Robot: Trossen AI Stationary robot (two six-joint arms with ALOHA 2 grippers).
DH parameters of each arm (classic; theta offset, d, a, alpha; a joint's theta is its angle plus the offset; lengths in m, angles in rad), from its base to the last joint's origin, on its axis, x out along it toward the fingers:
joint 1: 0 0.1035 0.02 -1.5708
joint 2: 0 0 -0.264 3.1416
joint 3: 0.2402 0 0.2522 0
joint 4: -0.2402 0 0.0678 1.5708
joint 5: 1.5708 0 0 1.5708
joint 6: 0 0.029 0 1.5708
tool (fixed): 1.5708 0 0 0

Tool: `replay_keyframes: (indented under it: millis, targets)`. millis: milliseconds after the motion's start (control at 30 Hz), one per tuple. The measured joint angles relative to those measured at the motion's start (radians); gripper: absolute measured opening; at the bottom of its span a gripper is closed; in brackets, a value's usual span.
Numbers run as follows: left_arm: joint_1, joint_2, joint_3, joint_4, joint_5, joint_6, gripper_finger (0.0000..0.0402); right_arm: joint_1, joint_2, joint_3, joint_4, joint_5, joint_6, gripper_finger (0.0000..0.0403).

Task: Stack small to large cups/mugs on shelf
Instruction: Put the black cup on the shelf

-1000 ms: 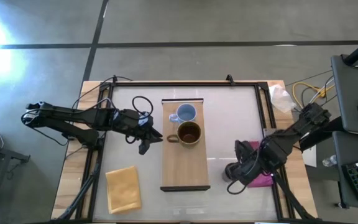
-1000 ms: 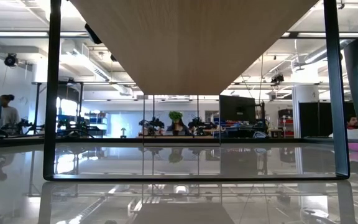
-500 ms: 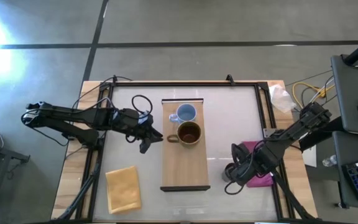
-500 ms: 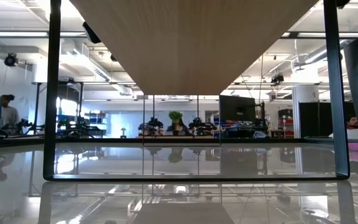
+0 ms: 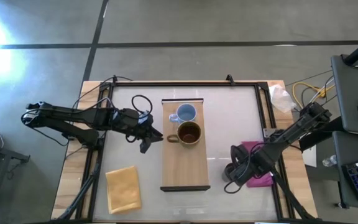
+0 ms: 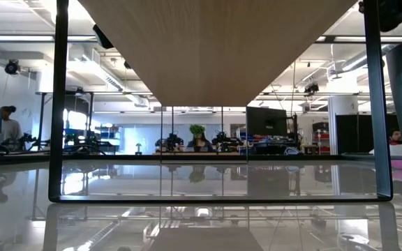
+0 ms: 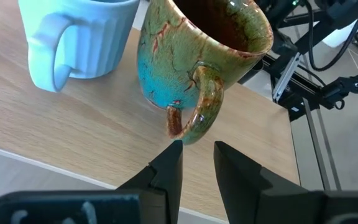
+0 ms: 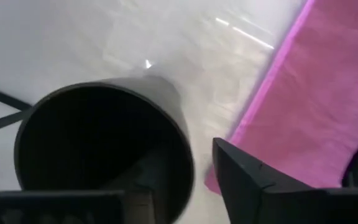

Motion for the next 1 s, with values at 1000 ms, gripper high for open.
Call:
replay_keyframes:
  millis: [1000]
  targets:
    - [0.000, 0.000, -0.001, 0.001, -0.026, -0.005, 0.0077, -0.035, 0.060, 0.600, -0.393, 0.003, -0.209, 0.0009]
